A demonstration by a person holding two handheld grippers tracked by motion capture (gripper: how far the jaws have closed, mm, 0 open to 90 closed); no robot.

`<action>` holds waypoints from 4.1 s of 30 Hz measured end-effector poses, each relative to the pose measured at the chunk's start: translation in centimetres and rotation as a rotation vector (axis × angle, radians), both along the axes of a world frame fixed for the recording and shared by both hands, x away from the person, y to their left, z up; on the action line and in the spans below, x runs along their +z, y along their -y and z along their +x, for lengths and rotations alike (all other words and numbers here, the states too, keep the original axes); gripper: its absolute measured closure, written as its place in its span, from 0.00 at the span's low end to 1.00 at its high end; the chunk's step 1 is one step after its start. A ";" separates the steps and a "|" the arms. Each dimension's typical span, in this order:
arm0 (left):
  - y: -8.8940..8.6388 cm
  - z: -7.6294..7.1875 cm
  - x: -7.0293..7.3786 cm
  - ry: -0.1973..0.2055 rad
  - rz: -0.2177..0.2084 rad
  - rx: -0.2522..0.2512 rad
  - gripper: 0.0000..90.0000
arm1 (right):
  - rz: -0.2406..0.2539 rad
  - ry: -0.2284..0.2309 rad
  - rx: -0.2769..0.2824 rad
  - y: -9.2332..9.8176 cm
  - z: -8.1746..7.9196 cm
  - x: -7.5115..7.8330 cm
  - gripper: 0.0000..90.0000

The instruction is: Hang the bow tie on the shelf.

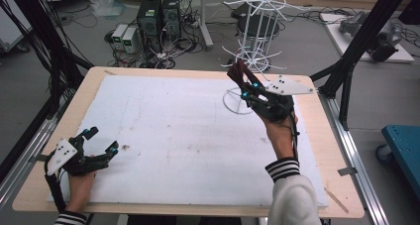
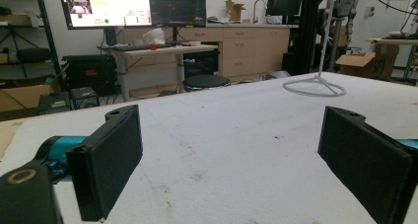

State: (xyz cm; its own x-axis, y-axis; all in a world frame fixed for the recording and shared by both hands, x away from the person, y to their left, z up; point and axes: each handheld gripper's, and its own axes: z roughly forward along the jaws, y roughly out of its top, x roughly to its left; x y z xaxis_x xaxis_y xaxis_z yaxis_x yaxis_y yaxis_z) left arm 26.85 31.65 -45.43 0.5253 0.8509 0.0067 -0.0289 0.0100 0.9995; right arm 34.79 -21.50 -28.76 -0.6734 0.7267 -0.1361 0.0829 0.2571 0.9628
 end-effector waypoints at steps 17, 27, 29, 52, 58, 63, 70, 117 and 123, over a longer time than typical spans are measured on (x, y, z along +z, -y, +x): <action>0.0 0.0 0.0 -0.002 -0.003 0.001 0.11 | -0.055 -0.043 -0.066 -1.1 1.5 -1.2 0.86; 0.0 0.0 0.0 -0.002 -0.004 0.001 0.11 | -0.096 -0.056 -0.087 -1.7 2.0 -1.6 0.86; 0.0 0.0 0.0 -0.002 -0.004 0.001 0.11 | -0.098 -0.057 -0.089 -1.8 2.1 -1.7 0.86; 0.0 0.0 0.0 -0.002 -0.006 0.000 0.11 | -0.104 -0.152 -0.138 -2.5 3.4 -3.8 0.86; 0.0 0.0 0.0 -0.001 -0.005 0.000 0.11 | -0.105 -0.177 -0.147 -2.4 3.7 -4.3 0.86; 0.0 0.0 0.0 -0.001 -0.005 0.001 0.11 | -0.100 -0.202 -0.168 -2.4 4.0 -4.7 0.86; 0.0 0.0 0.0 -0.001 -0.005 0.000 0.11 | -0.088 -0.224 -0.190 -2.4 4.2 -5.4 0.86; -0.1 0.0 0.0 -0.002 -0.006 0.002 0.11 | 0.119 -0.106 -0.013 -0.4 -0.8 -6.6 0.01; -0.1 0.0 0.0 0.007 -0.004 -0.001 0.11 | 0.163 -0.034 -0.042 1.9 -3.8 -8.3 0.01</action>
State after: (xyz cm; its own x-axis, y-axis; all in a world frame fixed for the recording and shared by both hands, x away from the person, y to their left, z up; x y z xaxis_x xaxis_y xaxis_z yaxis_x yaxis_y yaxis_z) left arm 26.80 31.70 -45.46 0.5263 0.8503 0.0073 -0.0359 0.0137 0.9993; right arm 31.04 -23.40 -37.03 -0.6445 0.7646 0.0086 0.1234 0.0930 0.9880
